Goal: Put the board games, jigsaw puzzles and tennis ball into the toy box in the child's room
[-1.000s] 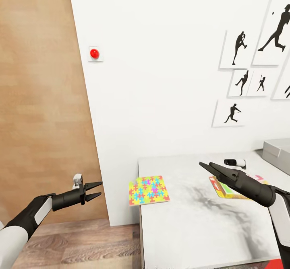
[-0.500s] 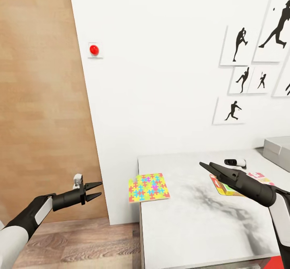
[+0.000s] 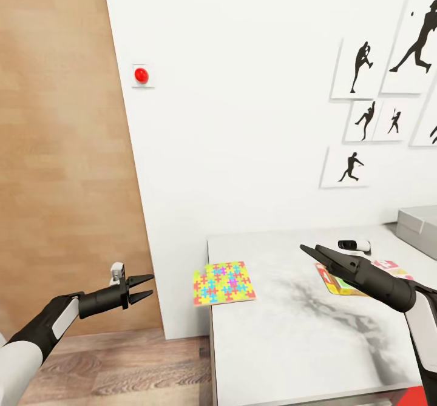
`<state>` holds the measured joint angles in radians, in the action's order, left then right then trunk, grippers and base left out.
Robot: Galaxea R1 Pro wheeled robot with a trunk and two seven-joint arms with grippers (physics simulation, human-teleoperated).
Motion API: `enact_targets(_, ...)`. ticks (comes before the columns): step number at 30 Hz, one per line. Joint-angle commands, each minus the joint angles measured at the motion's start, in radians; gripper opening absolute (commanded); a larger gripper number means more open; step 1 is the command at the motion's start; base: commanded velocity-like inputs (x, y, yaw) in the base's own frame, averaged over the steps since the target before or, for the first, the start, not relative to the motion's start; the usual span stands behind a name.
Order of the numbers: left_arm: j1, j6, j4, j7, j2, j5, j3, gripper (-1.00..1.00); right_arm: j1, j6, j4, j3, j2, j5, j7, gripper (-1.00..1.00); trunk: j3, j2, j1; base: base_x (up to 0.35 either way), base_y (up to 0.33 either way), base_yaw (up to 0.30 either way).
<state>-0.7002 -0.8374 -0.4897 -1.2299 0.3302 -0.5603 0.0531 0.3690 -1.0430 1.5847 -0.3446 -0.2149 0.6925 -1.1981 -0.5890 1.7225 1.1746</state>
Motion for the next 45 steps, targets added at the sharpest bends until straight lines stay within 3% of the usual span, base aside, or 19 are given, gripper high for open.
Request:
enact_targets(1,-0.001,-0.008,0.000,-0.001,0.001,-0.007,0.005,1.00,0.001,-0.004,0.000,-0.001,0.000,-0.001,-0.003,1.00,-0.001,0.001,0.000,0.000,-0.110,0.000)
enact_targets(45,-0.001,-0.004,0.000,-0.002,0.001,-0.008,0.006,1.00,0.001,-0.004,0.000,-0.001,-0.002,-0.001,-0.003,1.00,-0.001,0.001,0.000,0.000,-0.127,0.000)
